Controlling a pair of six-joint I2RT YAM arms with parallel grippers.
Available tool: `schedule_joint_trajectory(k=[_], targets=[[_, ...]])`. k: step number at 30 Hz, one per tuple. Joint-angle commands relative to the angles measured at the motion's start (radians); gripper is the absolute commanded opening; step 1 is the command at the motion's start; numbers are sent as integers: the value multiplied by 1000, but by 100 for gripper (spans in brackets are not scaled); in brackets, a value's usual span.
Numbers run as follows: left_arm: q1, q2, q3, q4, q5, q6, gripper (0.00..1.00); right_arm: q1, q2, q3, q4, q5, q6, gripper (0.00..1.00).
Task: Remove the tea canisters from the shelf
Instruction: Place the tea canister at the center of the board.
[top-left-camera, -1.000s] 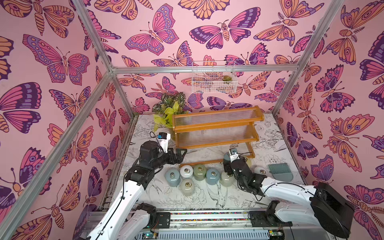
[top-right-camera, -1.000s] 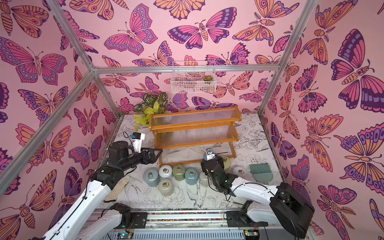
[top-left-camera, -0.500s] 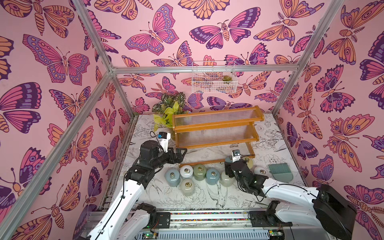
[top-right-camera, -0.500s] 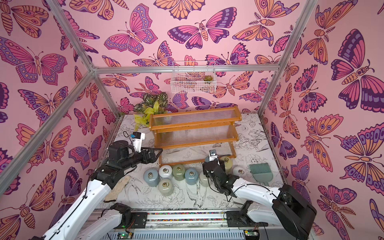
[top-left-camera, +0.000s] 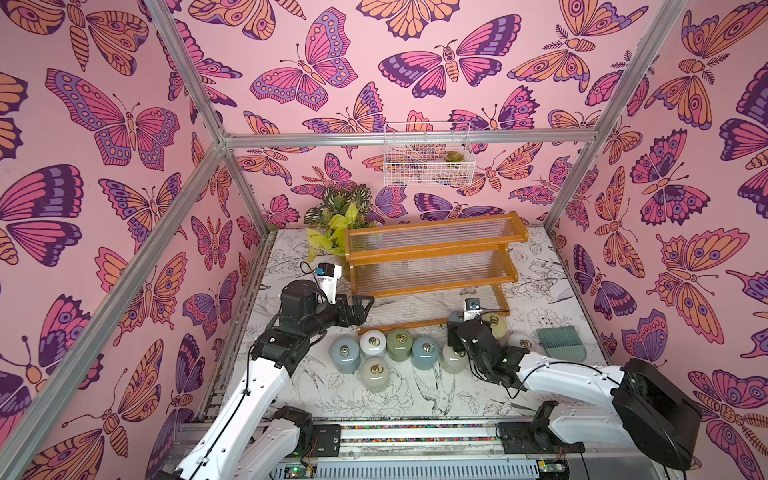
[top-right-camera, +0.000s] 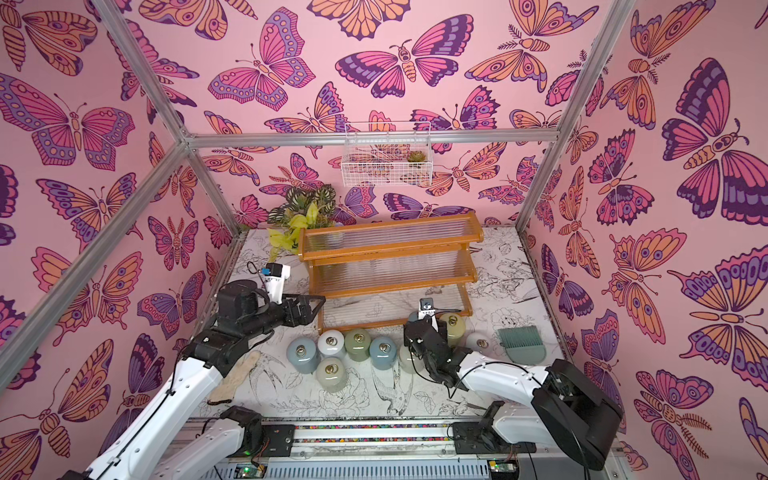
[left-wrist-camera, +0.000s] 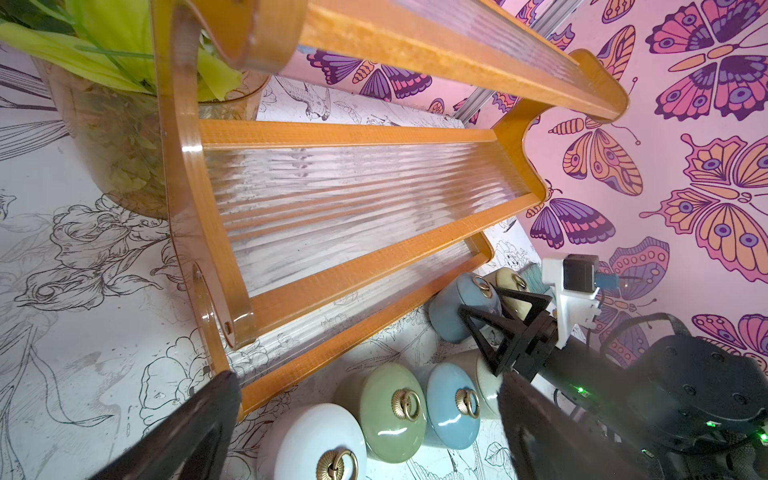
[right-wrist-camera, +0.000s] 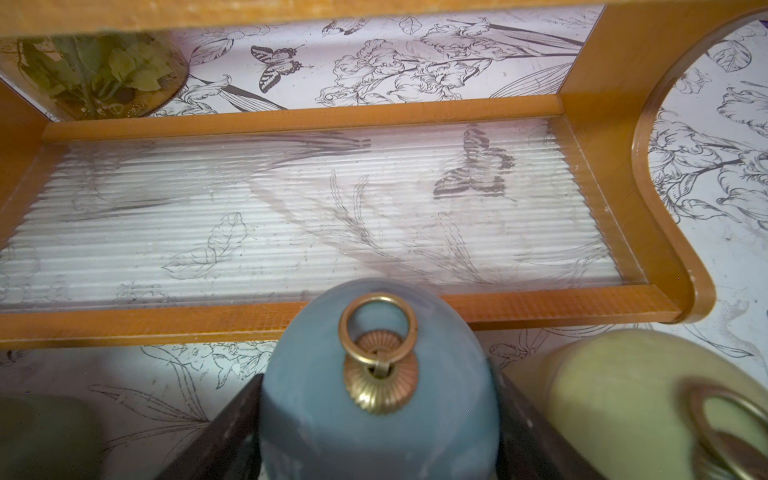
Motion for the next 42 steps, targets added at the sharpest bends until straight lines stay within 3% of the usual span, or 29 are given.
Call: schedule_joint_trajectory(k=[1,14,25,33,38,42], targets=[[-6,7,23,7,-3,18,100,-3,17,-1,-78,34,-2,73],[-6,11,26,8,0,17,100,-3,-26,-8,-213,126,64,74],[-6,11,28,10,-3,14,100,-3,-2,2,-227,114,76,88],[-6,8,32,9,-15,19,100,-3,-71,34,-271,124,61,97],[-7,7,47,-9,-78,16,100,-5,-138,80,-268,169,-2,99],[-4,13,75,-61,-154,14,100,-54,-167,140,-299,137,-53,99]])
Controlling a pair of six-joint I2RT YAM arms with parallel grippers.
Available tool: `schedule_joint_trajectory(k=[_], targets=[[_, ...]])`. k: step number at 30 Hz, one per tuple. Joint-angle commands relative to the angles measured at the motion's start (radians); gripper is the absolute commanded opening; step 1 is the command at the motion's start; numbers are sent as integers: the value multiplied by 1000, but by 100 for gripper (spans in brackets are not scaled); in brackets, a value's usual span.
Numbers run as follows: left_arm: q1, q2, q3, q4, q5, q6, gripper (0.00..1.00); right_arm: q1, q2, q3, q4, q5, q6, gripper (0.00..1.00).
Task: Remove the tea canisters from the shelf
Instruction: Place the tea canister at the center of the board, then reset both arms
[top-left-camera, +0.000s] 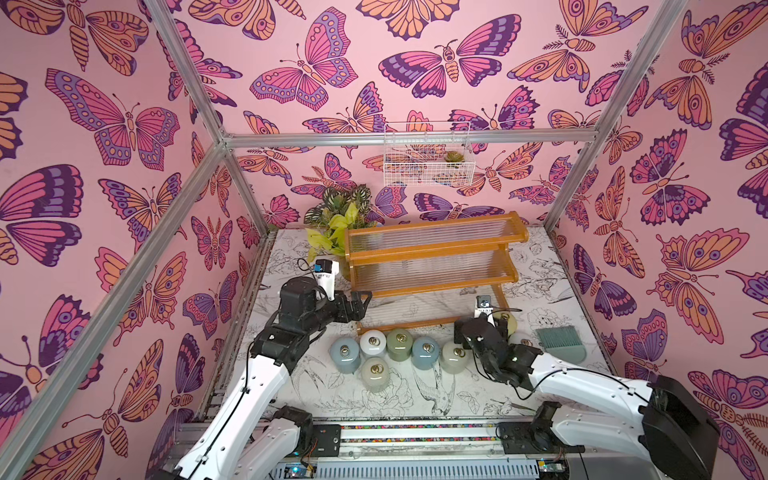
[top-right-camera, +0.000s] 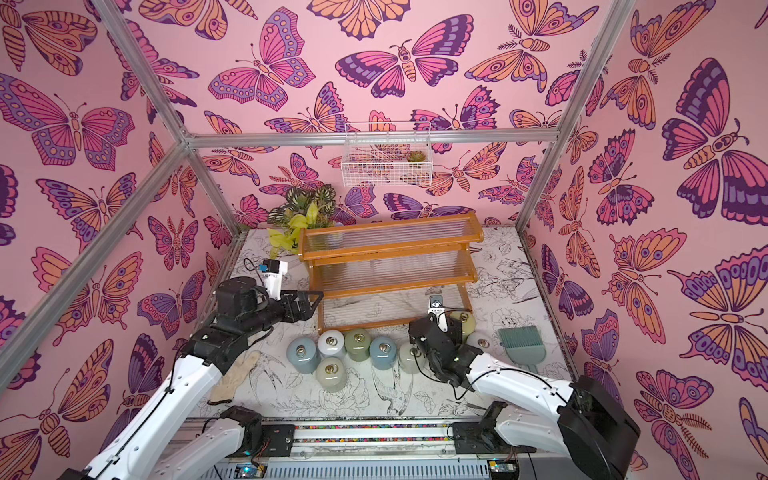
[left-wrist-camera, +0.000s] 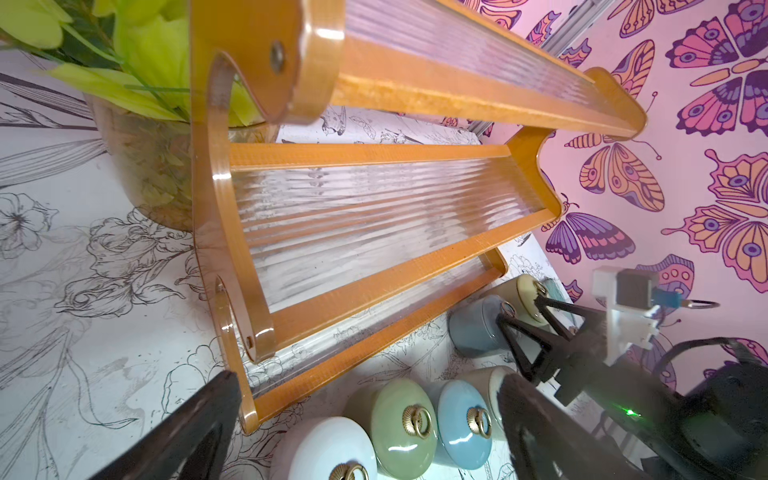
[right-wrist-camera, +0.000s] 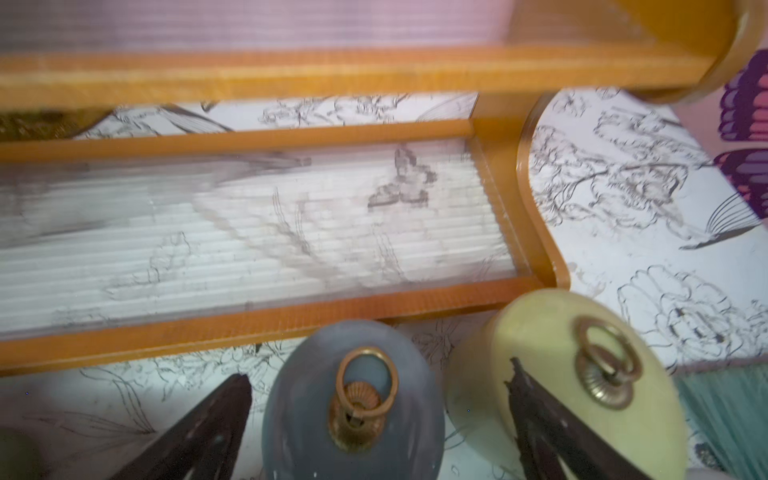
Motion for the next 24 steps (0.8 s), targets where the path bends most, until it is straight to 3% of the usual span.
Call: schedule_joint_trajectory(k=[1,4,15,20,24], targets=[[-4,2,39,-60,-95,9,100,-48,-30,74,-63,12,-61,99],[-5,3,57,-107,-164,-8,100,-116,-52,100,-106,16,-72,99],[48,-22,94,-285,-373,-66,100,-541,-105,118,-246,-56,-86,99],[161,-39,63,-324,-394,-100,100,-692,-68,87,-205,-123,-102,99],[266,-28,19,-323,-387,-111,100,-752,55,98,-107,-127,-167,99]])
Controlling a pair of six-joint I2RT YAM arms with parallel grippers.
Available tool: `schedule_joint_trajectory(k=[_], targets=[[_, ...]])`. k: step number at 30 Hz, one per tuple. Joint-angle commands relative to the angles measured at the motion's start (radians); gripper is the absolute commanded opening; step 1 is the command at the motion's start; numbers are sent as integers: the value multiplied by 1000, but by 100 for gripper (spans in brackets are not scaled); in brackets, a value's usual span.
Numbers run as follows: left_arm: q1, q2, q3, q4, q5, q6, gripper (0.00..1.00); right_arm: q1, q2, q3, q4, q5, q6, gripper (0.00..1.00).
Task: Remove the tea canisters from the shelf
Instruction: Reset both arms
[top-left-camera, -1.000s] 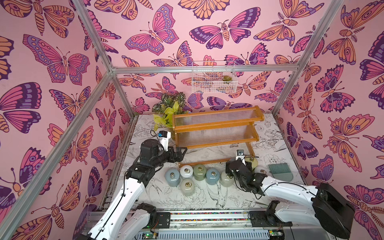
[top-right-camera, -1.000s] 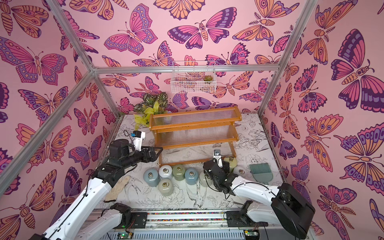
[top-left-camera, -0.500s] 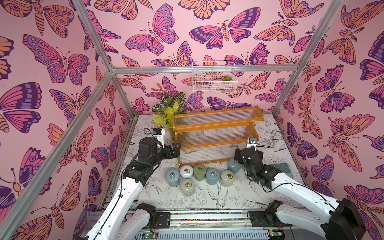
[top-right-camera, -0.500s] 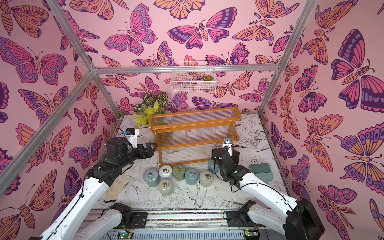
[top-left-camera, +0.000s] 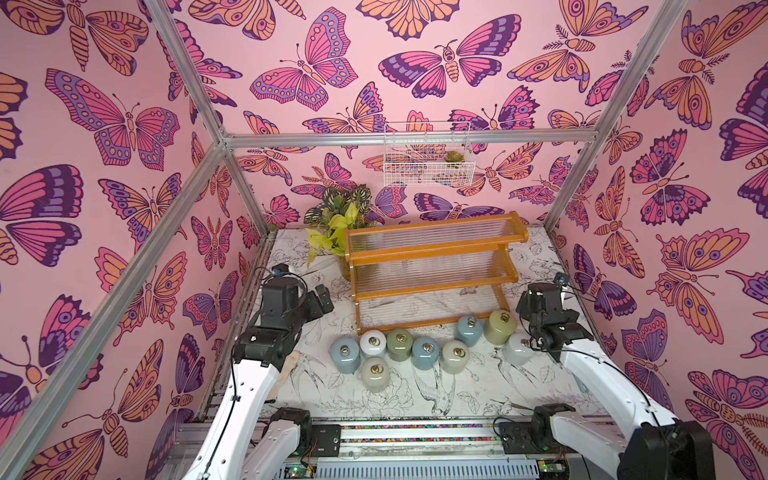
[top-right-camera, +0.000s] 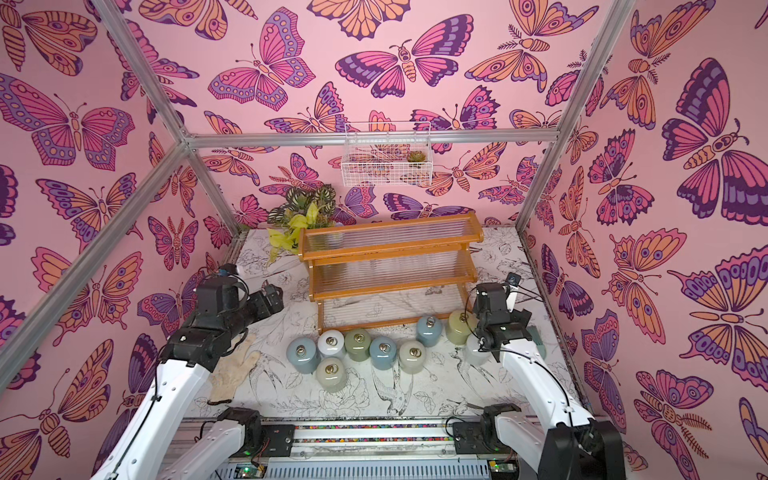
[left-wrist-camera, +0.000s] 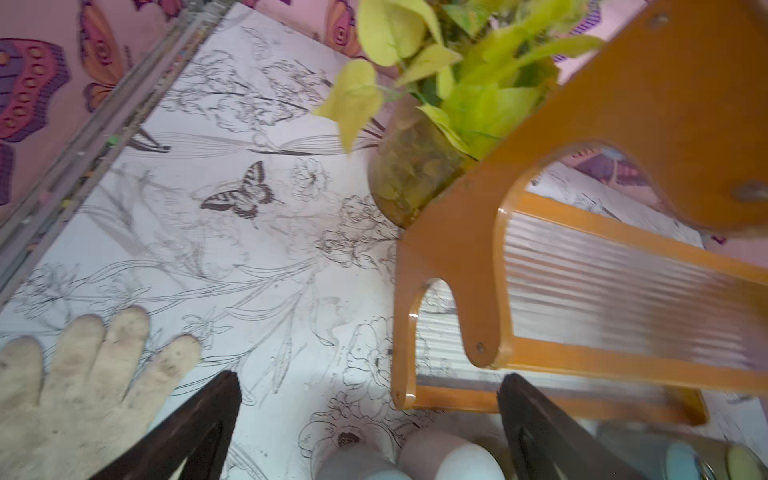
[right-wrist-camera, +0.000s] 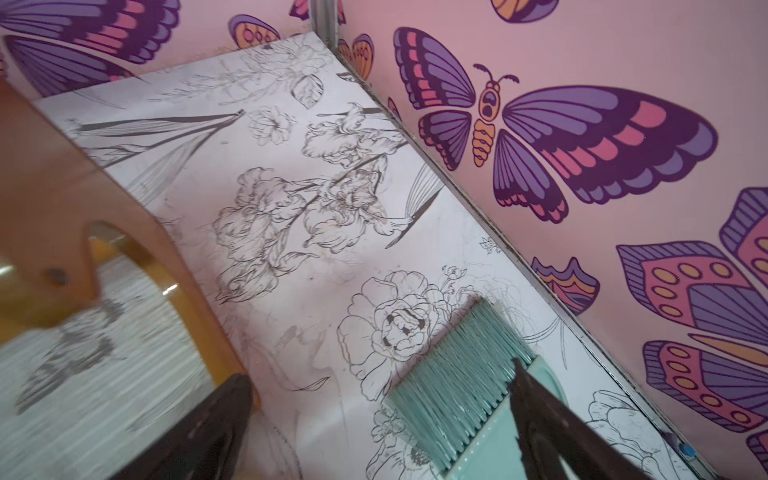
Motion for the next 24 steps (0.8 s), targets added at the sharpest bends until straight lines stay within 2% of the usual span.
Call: schedule_joint_trajectory(k=[1,5,12,16,24], targets=[[75,15,-48,-45,-9,-26,100,-40,108,8,80,-38,-65,99],[124,49,-76,-14,26,-24,100,-65,193,-21,262,-110,-121,99],[152,71,-117,86,-15,-2,100,-68,252,-142,665,-214,-222,99],[154,92,-144,173,-29,8,100,-75,266,-179,807,-279,-254,99],[154,112,-196,310,-152,62,100,-73,428,-305,1224,-403,-308,99]])
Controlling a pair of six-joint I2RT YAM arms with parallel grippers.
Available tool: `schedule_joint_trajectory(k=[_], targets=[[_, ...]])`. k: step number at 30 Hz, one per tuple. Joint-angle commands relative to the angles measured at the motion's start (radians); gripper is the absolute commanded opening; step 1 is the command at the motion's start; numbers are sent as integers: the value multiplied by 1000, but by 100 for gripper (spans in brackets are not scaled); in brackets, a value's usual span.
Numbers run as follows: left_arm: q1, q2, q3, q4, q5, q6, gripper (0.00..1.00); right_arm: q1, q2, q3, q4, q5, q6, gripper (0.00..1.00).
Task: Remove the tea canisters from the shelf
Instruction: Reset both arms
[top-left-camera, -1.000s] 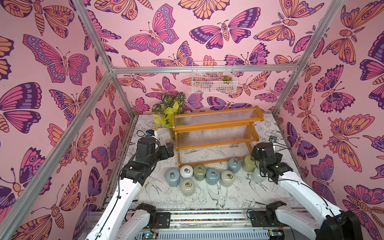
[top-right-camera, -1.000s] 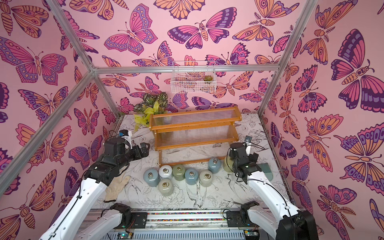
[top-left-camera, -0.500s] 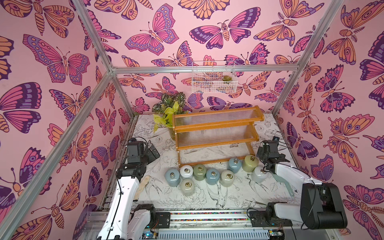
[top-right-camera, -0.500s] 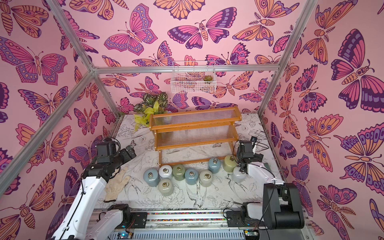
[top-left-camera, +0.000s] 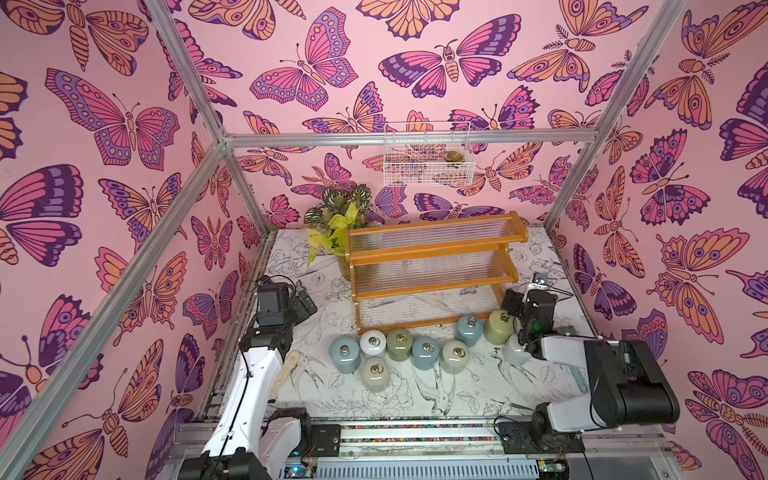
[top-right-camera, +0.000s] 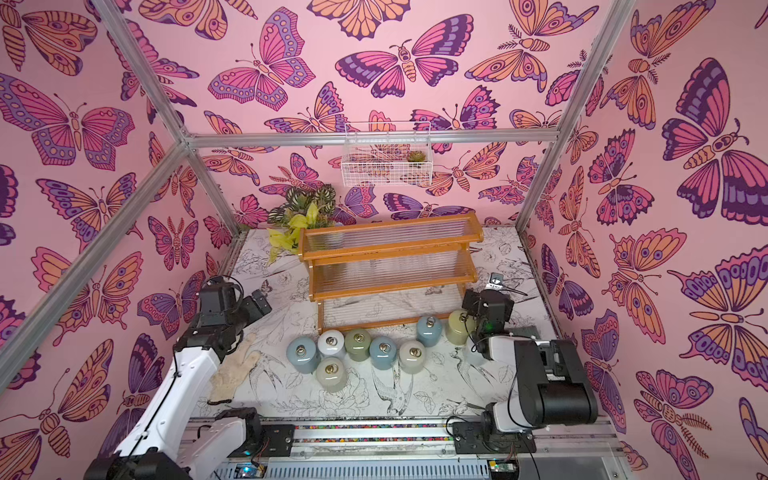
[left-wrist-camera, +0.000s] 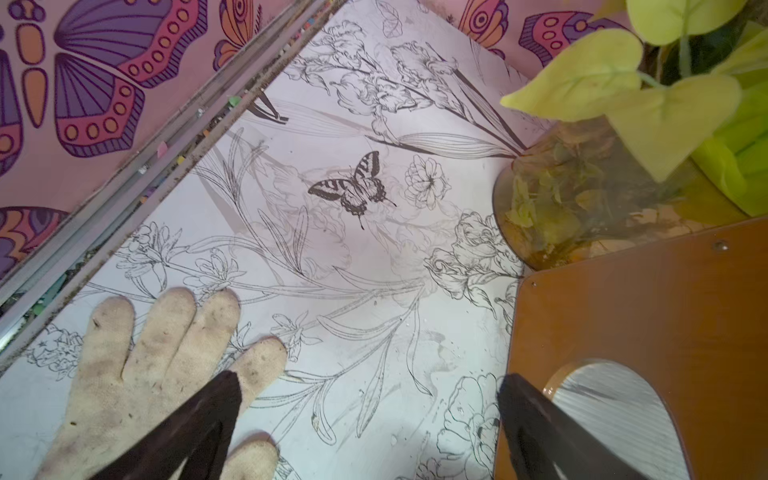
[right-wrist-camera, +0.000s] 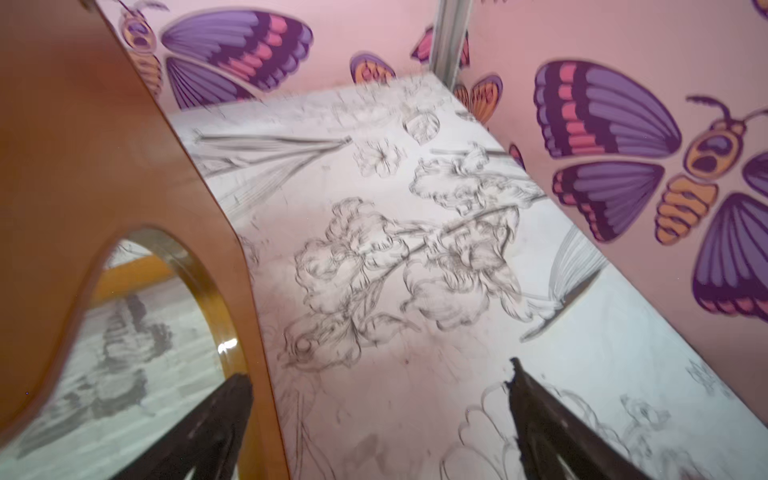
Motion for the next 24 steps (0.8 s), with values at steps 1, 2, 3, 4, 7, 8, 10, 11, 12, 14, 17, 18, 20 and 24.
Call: schedule_joint_trajectory(k=[1,2,3,4,7,8,10,11,12,14,17,18,20,24], targets=[[4,2,-38,118,-80,41,100,0,15,-59,172,-90,-60,99],[4,7,-45,144,-84,47,100,0,-3,-59,143,-103,-66,99],[4,14,-55,179,-86,58,100,1,-15,-54,113,-96,-64,99],[4,25,-65,213,-89,67,100,2,-4,-54,130,-94,-63,99],[4,62,-100,321,-80,104,100,1,-2,-39,104,-84,-57,99],[4,76,-110,353,-74,119,100,2,-7,-31,82,-81,-55,99],[4,107,-144,436,-67,142,100,2,0,-23,78,-76,-51,99],[4,121,-164,480,-62,156,100,1,-1,-19,64,-71,-49,99],[3,136,-186,533,-63,178,99,1,-2,-7,41,-76,-50,99],[4,161,-223,616,-84,212,99,1,3,13,10,-85,-54,99],[4,200,-296,799,-59,248,99,2,3,17,0,-85,-54,99],[4,220,-314,858,-51,249,99,1,3,18,-1,-85,-54,99],[4,269,-349,975,-27,252,99,1,3,18,0,-85,-54,99],[1,384,-418,1216,3,300,99,1,3,18,-2,-87,-53,99]])
